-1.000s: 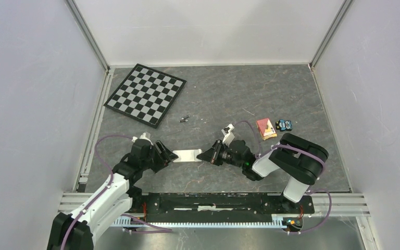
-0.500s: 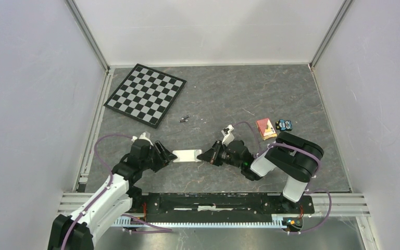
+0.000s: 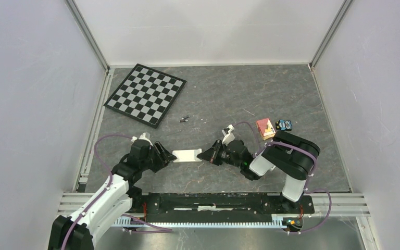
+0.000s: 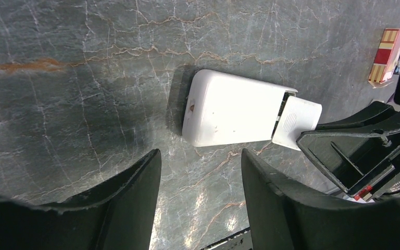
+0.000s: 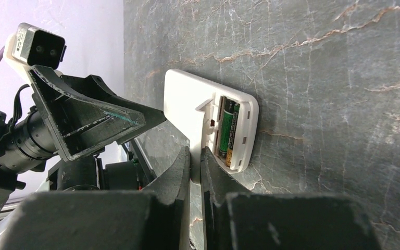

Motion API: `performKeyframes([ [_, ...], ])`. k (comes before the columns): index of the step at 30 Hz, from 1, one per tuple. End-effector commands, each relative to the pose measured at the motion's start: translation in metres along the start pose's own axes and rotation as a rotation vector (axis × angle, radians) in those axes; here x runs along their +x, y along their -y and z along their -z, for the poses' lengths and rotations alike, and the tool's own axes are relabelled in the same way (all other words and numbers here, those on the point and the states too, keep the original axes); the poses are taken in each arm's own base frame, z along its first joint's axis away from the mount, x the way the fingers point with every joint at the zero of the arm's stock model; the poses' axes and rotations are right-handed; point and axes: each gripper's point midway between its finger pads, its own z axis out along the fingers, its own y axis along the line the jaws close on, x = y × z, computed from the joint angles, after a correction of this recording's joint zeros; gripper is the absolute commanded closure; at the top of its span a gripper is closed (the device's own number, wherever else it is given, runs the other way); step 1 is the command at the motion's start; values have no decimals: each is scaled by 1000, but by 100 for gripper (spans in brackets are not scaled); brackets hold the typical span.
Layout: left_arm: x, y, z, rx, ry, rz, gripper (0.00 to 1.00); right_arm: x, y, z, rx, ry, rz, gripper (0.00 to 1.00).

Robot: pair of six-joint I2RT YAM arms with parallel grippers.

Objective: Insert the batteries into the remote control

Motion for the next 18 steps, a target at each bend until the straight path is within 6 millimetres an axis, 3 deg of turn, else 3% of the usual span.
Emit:
performKeyframes([
  [1, -6, 5, 1, 18, 18, -44, 36, -13, -11, -7, -44, 50, -2, 100],
  [18, -5, 6, 0, 23, 7, -47, 38, -3, 6, -8, 19, 2, -30, 96],
])
